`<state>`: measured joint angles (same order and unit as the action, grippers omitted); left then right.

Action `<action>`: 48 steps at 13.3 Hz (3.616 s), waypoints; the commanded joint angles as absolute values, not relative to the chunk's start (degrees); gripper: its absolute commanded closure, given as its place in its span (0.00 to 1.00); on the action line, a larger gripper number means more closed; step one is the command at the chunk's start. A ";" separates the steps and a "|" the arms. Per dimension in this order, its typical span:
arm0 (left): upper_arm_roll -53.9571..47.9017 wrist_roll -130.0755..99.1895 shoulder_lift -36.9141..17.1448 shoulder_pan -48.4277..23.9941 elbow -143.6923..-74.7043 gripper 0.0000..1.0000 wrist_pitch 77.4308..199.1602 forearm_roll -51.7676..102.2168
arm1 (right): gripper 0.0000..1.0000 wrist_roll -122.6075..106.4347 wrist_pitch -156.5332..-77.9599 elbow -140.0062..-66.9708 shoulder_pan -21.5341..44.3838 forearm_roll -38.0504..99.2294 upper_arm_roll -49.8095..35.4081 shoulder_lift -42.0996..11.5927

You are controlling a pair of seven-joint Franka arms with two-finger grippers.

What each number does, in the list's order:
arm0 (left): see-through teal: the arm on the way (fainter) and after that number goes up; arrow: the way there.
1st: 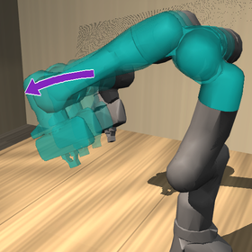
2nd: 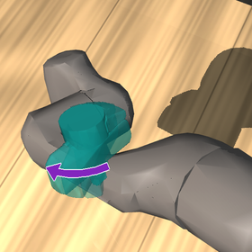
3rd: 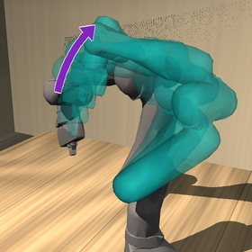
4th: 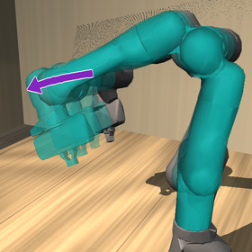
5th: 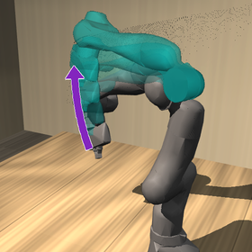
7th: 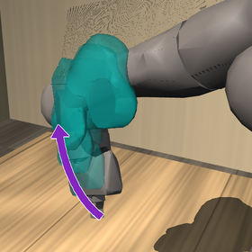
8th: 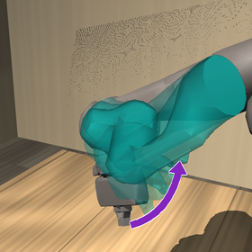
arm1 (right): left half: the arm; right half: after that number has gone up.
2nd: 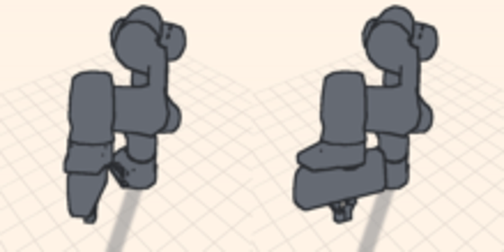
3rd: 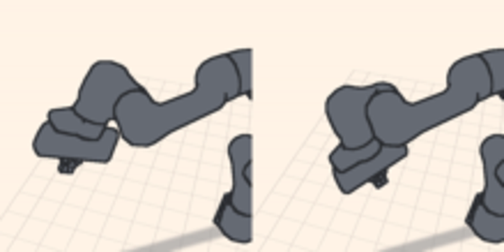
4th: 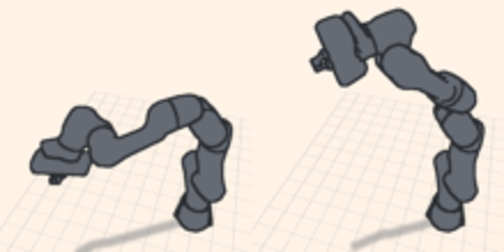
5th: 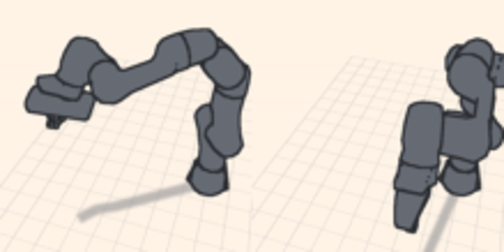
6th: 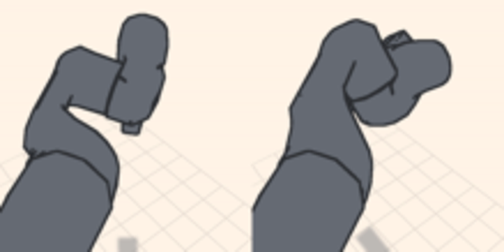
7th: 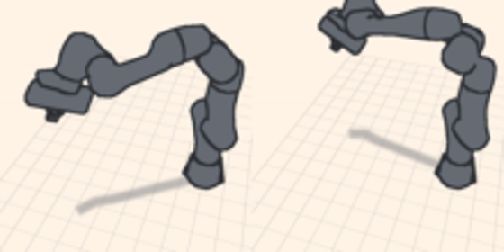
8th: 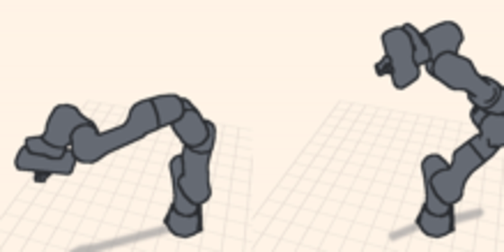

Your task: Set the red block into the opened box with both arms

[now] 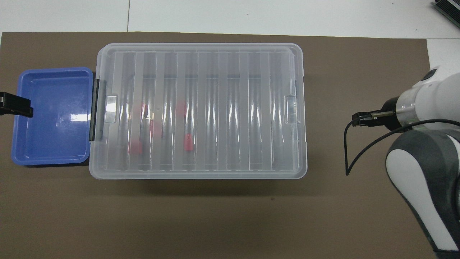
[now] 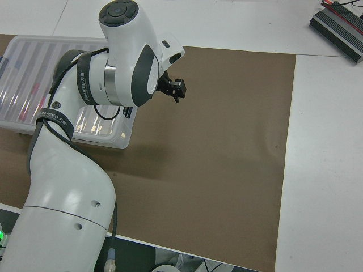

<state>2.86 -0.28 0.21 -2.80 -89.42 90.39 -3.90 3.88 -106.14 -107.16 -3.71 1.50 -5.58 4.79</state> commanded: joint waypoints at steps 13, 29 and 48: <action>3.52 -0.09 1.67 -3.25 -91.05 0.00 90.62 -3.16 | 0.00 14.41 -89.91 -87.71 -0.53 -2.90 -6.86 0.09; 3.60 -0.09 1.67 -3.25 -91.05 0.00 90.53 -3.16 | 0.00 10.11 -85.08 -89.03 2.72 -2.64 -1.85 1.50; 3.60 -0.09 1.67 -3.25 -91.05 0.00 90.53 -3.16 | 0.00 10.64 -85.96 -90.79 0.97 -0.70 -1.05 2.11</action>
